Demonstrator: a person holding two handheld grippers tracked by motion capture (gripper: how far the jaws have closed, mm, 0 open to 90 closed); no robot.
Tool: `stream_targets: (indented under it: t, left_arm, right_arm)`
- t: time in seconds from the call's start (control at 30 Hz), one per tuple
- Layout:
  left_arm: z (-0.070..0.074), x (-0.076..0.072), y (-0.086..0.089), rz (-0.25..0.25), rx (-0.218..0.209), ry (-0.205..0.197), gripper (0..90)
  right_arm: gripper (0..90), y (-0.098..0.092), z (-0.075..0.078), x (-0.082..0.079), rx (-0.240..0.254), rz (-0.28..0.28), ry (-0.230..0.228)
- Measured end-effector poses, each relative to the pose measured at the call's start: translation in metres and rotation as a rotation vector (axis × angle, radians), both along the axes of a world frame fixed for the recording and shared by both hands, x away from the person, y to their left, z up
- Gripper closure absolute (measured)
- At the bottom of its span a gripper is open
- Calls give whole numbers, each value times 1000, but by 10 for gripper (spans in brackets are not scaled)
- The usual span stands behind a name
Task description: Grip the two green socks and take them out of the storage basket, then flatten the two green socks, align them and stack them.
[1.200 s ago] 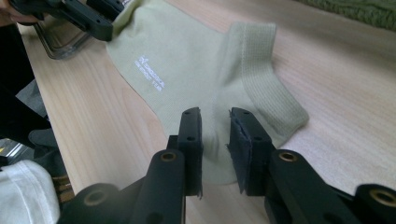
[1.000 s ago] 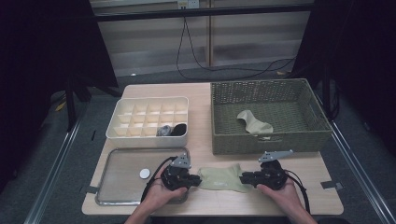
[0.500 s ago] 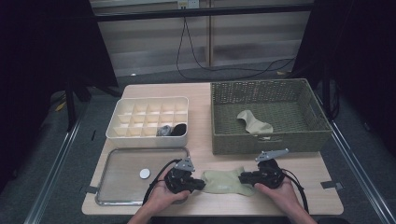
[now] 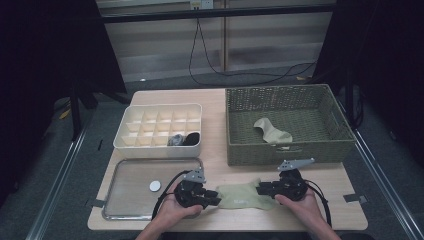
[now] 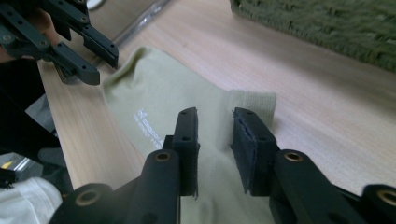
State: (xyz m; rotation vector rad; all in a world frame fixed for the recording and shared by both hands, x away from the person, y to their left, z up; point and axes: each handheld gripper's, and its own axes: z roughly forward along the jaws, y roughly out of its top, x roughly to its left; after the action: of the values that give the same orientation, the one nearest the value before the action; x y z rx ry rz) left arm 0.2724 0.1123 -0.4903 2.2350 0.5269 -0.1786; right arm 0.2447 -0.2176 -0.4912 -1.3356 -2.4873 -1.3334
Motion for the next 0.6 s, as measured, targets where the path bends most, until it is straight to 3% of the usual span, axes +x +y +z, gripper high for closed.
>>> stream_targets:
  t: [0.27, 0.37, 0.43, 0.6]
  left_arm:
    - [6, 2, 12, 64, -19, -17, 541]
    - [7, 4, 16, 82, -26, -14, 500]
    - [7, 7, 21, 98, -32, 9, 499]
    - [9, 7, 33, 126, -38, 6, 446]
  right_arm:
    - [682, -8, 11, 2, 43, -33, -41]
    - [672, -10, 15, 3, 53, -44, -47]
    - [664, -11, 17, 3, 57, -45, -54]
    - [639, -10, 25, 6, 71, -40, -69]
